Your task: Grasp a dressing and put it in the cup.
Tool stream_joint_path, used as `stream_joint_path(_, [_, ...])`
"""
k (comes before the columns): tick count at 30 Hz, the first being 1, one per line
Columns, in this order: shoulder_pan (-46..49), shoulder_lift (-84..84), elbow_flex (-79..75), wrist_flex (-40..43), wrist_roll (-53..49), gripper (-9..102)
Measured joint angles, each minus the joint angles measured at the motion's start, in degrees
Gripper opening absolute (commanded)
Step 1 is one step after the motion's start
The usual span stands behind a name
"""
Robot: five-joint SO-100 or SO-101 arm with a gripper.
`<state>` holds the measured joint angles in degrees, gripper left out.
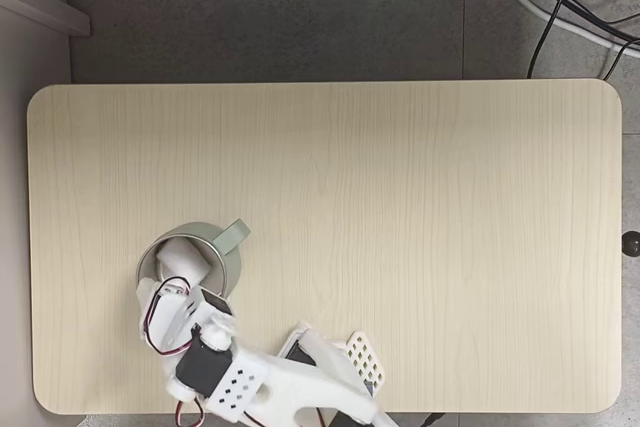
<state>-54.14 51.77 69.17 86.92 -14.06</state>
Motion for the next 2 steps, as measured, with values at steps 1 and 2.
stream_joint_path(1, [-0.4, 0.0, 0.0, 0.0, 0.0, 18])
stream_joint_path(2, [-0.3, 0.3, 0.0, 0.0, -0.4, 18])
